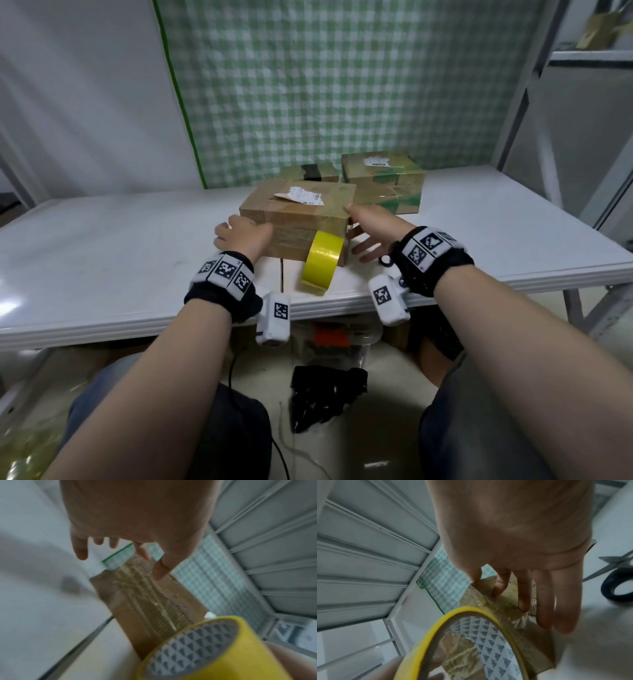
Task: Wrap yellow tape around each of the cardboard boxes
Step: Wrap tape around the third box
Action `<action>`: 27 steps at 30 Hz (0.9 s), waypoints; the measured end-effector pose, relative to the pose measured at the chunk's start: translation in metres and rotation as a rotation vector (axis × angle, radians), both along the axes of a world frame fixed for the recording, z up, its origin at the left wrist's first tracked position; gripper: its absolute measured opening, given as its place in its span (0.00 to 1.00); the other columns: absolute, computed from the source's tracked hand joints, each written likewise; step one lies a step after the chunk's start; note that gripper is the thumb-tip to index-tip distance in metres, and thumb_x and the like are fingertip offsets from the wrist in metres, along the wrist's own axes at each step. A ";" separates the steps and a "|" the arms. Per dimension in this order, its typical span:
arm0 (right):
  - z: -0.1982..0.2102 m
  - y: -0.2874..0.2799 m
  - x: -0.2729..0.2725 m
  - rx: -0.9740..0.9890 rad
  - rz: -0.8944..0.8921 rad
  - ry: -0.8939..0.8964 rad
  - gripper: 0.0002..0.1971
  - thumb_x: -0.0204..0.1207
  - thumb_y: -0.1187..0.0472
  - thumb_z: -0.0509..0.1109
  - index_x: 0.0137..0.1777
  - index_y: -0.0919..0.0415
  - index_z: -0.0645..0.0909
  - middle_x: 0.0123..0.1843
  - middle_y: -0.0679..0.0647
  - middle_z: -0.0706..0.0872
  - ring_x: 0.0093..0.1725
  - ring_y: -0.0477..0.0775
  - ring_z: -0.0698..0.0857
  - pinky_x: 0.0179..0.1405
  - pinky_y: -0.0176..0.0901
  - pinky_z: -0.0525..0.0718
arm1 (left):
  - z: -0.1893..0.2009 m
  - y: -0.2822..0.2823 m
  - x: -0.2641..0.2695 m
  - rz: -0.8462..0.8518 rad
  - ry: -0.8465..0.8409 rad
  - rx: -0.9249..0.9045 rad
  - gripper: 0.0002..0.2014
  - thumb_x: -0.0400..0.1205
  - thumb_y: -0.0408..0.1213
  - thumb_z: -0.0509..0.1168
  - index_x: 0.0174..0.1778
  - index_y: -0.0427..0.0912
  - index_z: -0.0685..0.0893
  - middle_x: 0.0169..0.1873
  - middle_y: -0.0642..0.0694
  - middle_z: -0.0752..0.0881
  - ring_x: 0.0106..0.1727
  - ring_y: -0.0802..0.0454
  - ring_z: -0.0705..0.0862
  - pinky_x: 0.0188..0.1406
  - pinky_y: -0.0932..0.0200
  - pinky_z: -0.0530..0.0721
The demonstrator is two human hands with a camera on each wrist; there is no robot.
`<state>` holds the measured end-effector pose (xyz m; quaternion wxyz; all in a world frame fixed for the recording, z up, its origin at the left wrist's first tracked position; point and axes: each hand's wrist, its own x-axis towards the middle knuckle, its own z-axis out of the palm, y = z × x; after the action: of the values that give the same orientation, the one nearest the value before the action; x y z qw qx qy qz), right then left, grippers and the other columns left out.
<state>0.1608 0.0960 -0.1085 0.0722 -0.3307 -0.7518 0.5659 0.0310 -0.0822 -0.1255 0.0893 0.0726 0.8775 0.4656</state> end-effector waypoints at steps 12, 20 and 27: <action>0.019 0.005 0.002 -0.098 -0.221 0.408 0.35 0.81 0.27 0.52 0.67 0.53 0.84 0.59 0.54 0.91 0.56 0.57 0.91 0.62 0.60 0.88 | 0.006 0.006 0.005 -0.139 0.304 0.303 0.14 0.82 0.38 0.68 0.59 0.62 0.82 0.63 0.52 0.67 0.65 0.47 0.64 0.68 0.59 0.64; 0.031 -0.007 0.006 -0.073 -0.203 0.509 0.48 0.68 0.15 0.47 0.73 0.47 0.83 0.69 0.52 0.88 0.70 0.55 0.85 0.77 0.62 0.75 | 0.033 0.012 0.004 -0.173 0.311 0.385 0.21 0.78 0.43 0.66 0.68 0.60 0.86 0.65 0.47 0.69 0.73 0.43 0.71 0.80 0.47 0.72; 0.035 -0.016 0.011 0.145 -0.061 0.349 0.33 0.86 0.34 0.56 0.85 0.52 0.69 0.84 0.52 0.72 0.81 0.56 0.72 0.77 0.53 0.70 | 0.035 0.003 -0.005 -0.186 0.190 0.222 0.22 0.65 0.56 0.72 0.56 0.61 0.91 0.71 0.48 0.80 0.77 0.39 0.73 0.78 0.42 0.73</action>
<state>0.1720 0.0800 -0.0737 0.2423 -0.2441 -0.7563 0.5565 0.0255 -0.0795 -0.0902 0.0400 0.2064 0.8146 0.5406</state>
